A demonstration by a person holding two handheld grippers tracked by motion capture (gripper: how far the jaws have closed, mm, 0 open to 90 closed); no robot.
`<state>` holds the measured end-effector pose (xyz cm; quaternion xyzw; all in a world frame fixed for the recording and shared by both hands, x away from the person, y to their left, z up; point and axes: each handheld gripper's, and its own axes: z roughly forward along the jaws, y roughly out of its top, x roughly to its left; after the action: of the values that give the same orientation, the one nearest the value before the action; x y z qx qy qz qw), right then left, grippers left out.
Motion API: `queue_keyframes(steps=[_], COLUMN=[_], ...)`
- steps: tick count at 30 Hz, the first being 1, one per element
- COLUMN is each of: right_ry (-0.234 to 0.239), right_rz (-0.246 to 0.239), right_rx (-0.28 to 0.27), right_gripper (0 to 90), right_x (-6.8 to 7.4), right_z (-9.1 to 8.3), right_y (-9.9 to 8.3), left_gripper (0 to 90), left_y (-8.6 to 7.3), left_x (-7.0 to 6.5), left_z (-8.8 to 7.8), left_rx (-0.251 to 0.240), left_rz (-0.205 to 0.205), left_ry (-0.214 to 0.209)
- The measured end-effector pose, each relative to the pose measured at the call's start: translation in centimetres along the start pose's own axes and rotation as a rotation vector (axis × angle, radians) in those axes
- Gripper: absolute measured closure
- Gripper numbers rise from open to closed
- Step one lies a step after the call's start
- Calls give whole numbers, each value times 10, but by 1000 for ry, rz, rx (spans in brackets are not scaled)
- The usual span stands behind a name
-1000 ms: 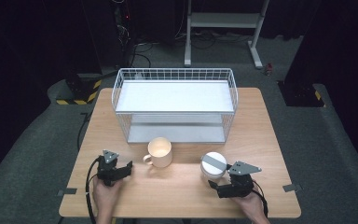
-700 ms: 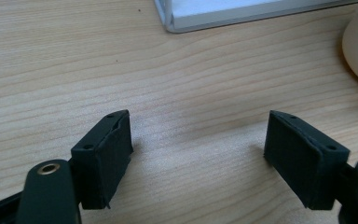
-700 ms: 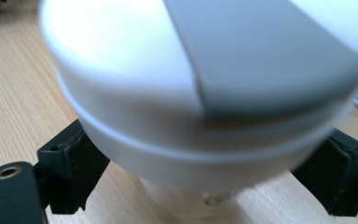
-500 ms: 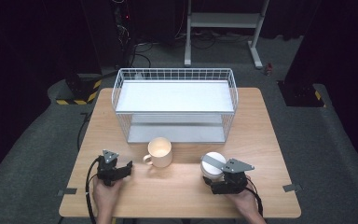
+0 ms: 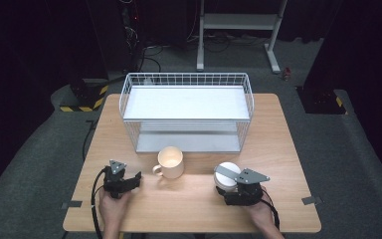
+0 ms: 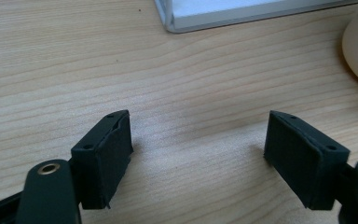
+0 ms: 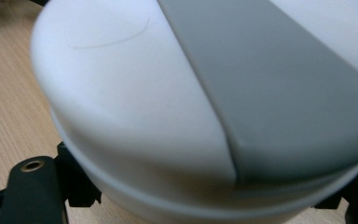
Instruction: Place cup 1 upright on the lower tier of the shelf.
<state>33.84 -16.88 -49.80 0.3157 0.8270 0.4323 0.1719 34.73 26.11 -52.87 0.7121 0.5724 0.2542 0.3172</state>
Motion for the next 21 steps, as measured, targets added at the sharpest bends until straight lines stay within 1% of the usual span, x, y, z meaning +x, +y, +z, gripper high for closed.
queue_keyframes(steps=[4, 8, 11, 21], right_ry=[0, 0, 1, -4], right_rz=[-11, -4, -9, 8], right_rx=[-3, -1, -2, -3], right_gripper=[184, 184, 185, 185], right_x=[0, 0, 0, -3], right_z=[-1, 0, -1, -1], right_y=[-1, 0, 0, 0], left_gripper=[229, 227, 227, 227], left_y=[0, 0, 0, 0], left_x=[0, 0, 0, 0], left_z=[0, 0, 0, -1], left_rx=[0, 2, 2, 3], left_rz=[4, 2, 2, 1], left_ry=[7, 8, 8, 8])
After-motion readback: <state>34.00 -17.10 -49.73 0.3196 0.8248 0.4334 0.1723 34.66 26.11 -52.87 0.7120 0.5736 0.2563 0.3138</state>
